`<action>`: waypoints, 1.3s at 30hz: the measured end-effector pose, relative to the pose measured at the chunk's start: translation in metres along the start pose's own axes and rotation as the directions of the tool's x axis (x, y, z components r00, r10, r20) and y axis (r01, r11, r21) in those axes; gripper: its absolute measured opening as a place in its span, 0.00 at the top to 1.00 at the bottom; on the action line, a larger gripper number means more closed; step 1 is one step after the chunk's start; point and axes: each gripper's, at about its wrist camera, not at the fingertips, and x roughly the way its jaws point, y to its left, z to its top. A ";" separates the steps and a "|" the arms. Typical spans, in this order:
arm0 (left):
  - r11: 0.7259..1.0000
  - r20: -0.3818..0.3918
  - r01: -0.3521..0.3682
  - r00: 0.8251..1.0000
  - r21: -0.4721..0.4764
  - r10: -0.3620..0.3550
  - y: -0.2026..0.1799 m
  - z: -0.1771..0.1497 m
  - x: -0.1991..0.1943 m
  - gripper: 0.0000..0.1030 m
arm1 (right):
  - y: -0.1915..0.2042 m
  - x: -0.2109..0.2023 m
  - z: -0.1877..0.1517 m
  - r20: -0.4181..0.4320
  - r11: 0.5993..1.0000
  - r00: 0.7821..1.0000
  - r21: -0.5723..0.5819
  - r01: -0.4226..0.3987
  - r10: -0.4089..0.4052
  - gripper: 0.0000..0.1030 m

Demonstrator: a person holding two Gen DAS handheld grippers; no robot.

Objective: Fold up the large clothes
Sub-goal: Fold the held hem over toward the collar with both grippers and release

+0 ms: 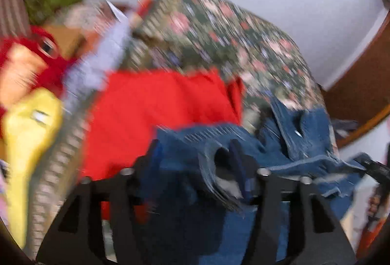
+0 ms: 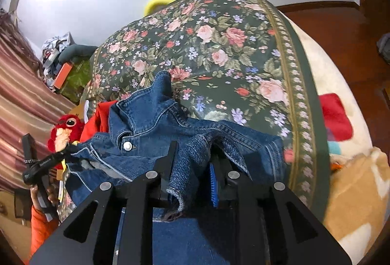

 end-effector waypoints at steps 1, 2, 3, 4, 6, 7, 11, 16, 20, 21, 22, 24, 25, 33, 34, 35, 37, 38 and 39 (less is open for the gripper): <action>1.000 0.019 -0.017 1.000 0.002 0.017 0.003 0.001 -0.007 0.40 | 0.000 -0.002 -0.001 -0.009 1.000 1.000 0.003 0.004 -0.004 0.81; 1.000 0.025 -0.023 0.999 -0.003 0.023 0.007 0.002 -0.016 0.40 | 0.000 -0.003 -0.001 -0.019 1.000 1.000 -0.001 0.011 -0.011 0.80; 1.000 0.023 -0.016 1.000 -0.007 0.016 0.010 0.001 -0.021 0.40 | 0.002 -0.005 -0.003 -0.031 1.000 0.999 -0.008 0.023 -0.023 0.79; 1.000 0.019 -0.006 1.000 -0.010 0.006 0.012 0.000 -0.025 0.40 | 0.004 -0.006 -0.004 -0.042 0.999 0.998 -0.019 0.040 -0.041 0.79; 1.000 0.007 0.013 1.000 0.008 -0.013 0.013 -0.005 -0.034 0.40 | 0.009 -0.012 -0.006 -0.050 0.997 0.997 -0.048 0.063 -0.065 0.79; 1.000 0.000 0.012 1.000 0.025 -0.012 0.010 -0.008 -0.037 0.40 | 0.010 -0.015 -0.006 -0.042 0.996 0.996 -0.050 0.071 -0.073 0.77; 0.994 -0.031 -0.010 0.999 0.112 0.013 -0.004 -0.029 -0.041 0.38 | 0.014 -0.058 -0.001 0.153 0.958 0.950 -0.045 0.282 -0.272 0.36; 0.982 -0.074 0.003 0.997 0.189 0.011 -0.027 -0.055 -0.031 0.34 | 0.023 -0.099 -0.006 0.212 0.968 0.951 -0.056 0.243 -0.227 0.35; 0.978 -0.121 0.045 0.992 0.203 -0.020 -0.045 -0.071 -0.017 0.34 | 0.041 -0.090 -0.032 0.162 0.963 0.966 -0.151 0.225 -0.201 0.23; 0.978 -0.132 0.055 0.991 0.203 -0.029 -0.049 -0.075 -0.013 0.34 | 0.046 -0.081 -0.040 0.142 0.959 0.970 -0.178 0.219 -0.195 0.23; 0.977 -0.150 0.069 0.988 0.204 -0.038 -0.055 -0.079 -0.006 0.34 | 0.050 -0.073 -0.047 0.120 0.957 0.974 -0.199 0.213 -0.192 0.23; 0.974 -0.173 0.080 0.984 0.210 -0.044 -0.063 -0.085 0.004 0.34 | 0.056 -0.047 -0.062 0.050 0.953 0.982 -0.239 0.187 -0.181 0.23; 0.973 -0.182 0.085 0.982 0.215 -0.046 -0.067 -0.088 0.008 0.34 | 0.057 -0.038 -0.066 0.025 0.953 0.984 -0.248 0.175 -0.174 0.23; 0.965 -0.197 0.056 0.980 0.255 -0.005 -0.089 -0.093 0.054 0.32 | 0.066 0.050 -0.089 -0.158 0.959 0.975 -0.258 0.114 -0.158 0.19; 0.964 -0.185 0.033 0.983 0.263 0.017 -0.088 -0.092 0.059 0.30 | 0.068 0.053 -0.091 -0.148 0.955 0.974 -0.269 0.127 -0.171 0.17; 0.962 -0.161 -0.005 0.986 0.271 0.051 -0.083 -0.090 0.064 0.27 | 0.071 0.055 -0.092 -0.134 0.949 0.975 -0.286 0.134 -0.178 0.10; 0.963 -0.125 -0.037 0.990 0.267 0.073 -0.075 -0.087 0.069 0.22 | 0.073 0.055 -0.097 -0.118 0.940 0.979 -0.317 0.124 -0.168 0.04; 0.967 -0.118 -0.036 0.991 0.253 0.067 -0.068 -0.086 0.071 0.21 | 0.075 0.055 -0.100 -0.106 0.932 0.979 -0.339 0.129 -0.175 0.04; 0.972 -0.124 -0.017 0.991 0.236 0.048 -0.063 -0.086 0.071 0.21 | 0.077 0.056 -0.104 -0.095 0.919 0.977 -0.367 0.142 -0.189 0.04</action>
